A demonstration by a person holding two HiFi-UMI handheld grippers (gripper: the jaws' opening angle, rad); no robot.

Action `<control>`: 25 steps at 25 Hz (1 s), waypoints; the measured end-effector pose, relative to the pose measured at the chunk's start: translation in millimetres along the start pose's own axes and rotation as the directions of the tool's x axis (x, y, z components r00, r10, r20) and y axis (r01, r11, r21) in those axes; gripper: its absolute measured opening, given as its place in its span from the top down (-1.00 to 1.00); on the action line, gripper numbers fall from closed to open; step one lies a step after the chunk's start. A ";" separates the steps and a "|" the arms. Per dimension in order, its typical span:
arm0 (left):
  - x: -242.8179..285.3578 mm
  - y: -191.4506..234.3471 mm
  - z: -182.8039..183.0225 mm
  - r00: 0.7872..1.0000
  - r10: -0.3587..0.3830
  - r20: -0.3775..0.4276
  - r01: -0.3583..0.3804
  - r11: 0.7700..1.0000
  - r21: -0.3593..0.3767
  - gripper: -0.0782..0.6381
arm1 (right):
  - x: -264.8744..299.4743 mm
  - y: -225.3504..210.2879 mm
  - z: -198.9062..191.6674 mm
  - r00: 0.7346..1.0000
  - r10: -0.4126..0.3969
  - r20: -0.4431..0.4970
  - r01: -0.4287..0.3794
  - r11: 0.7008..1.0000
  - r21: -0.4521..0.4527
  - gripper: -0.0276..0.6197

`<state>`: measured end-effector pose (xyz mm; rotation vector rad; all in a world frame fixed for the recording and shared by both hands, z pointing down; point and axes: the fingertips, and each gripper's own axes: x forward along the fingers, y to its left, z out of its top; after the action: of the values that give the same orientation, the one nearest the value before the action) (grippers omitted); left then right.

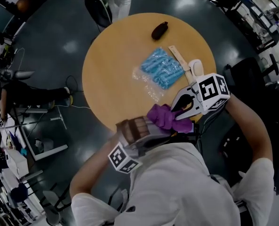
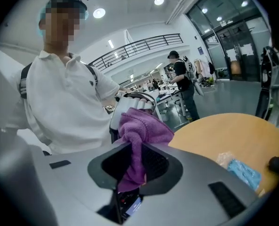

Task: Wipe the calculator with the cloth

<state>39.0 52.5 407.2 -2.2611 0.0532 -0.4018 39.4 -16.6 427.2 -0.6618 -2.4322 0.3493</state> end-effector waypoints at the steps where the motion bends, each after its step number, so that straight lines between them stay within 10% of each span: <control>1: 0.2 0.8 5.1 1.000 0.001 0.013 -0.001 1.000 0.010 0.64 | 0.8 1.5 3.2 1.000 0.024 -0.009 -0.024 1.000 0.002 0.69; 11: 8.0 4.5 45.4 0.994 -0.009 0.106 0.001 0.997 0.075 0.64 | 18.4 18.0 14.4 0.969 0.219 -0.111 -0.215 0.976 0.042 0.69; 25: 1.4 17.5 70.6 0.985 0.053 0.164 -0.061 0.997 0.043 0.64 | 43.0 15.4 24.3 0.964 0.256 -0.074 -0.254 0.966 0.044 0.69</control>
<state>63.5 92.2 351.3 -2.2312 0.0241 -0.1854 0.3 16.9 422.3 -0.9589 -2.2637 0.4574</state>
